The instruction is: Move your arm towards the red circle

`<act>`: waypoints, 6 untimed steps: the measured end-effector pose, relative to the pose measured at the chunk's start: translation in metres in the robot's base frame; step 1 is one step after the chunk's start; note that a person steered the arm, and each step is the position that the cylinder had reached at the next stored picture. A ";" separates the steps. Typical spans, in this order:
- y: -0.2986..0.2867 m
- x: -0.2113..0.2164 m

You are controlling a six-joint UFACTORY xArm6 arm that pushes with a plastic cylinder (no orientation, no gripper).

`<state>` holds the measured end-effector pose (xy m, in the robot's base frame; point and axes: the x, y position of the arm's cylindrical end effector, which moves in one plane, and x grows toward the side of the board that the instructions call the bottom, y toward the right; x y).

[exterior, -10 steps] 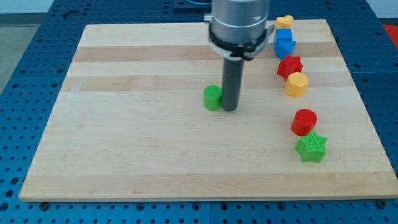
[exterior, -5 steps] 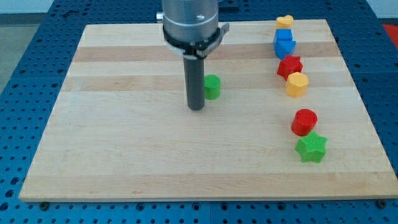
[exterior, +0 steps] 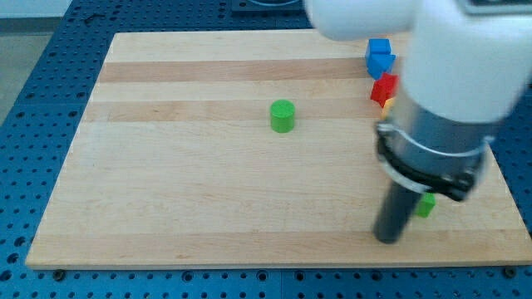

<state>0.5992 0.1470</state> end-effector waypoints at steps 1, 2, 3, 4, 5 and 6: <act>0.070 0.007; 0.137 -0.024; 0.153 -0.083; 0.108 -0.088; 0.066 -0.088; 0.021 -0.092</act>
